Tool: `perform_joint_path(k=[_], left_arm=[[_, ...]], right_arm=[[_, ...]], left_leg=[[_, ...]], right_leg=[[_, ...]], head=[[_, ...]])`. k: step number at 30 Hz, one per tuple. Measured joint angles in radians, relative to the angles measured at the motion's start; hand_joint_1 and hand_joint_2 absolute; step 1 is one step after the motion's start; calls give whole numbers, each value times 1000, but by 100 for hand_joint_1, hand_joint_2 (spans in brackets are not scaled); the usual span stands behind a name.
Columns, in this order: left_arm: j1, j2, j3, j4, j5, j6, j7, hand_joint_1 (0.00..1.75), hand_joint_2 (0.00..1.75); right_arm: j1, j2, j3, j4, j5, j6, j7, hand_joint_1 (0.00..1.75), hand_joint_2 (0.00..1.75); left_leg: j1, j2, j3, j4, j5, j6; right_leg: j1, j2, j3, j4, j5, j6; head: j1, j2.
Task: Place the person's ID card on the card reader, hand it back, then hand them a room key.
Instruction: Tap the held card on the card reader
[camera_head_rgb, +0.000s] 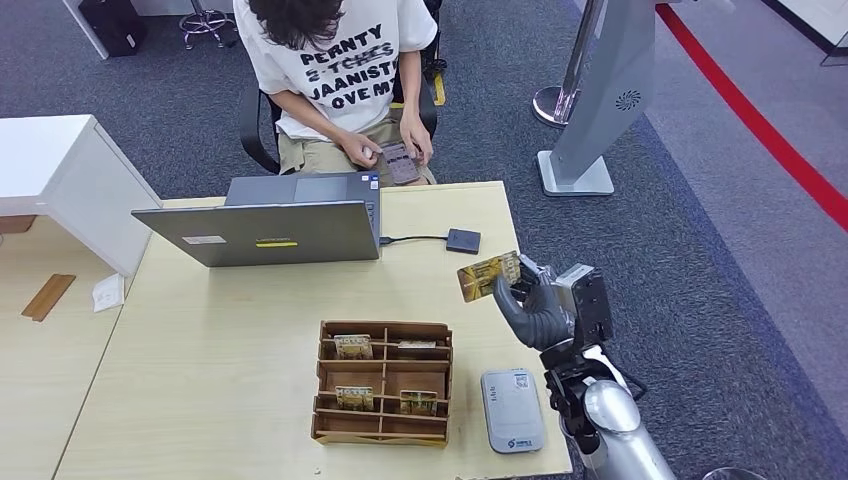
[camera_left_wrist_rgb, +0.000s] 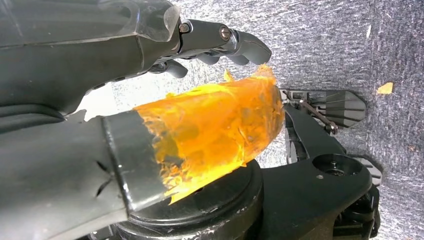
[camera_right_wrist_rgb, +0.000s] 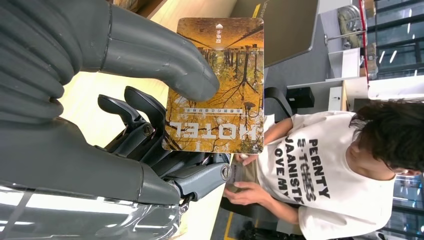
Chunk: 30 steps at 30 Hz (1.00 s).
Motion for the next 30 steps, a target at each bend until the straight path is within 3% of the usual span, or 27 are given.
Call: perform_joint_path(k=[30], left_arm=[[1,-1,10,0,20,12,-1,0,0]], right_arm=[[206,-58,-100,-140,-16,56,-30,175,175]], left_leg=[[0,0,0,0,0,0]], right_leg=[[0,0,0,0,0,0]], head=[[0,0]])
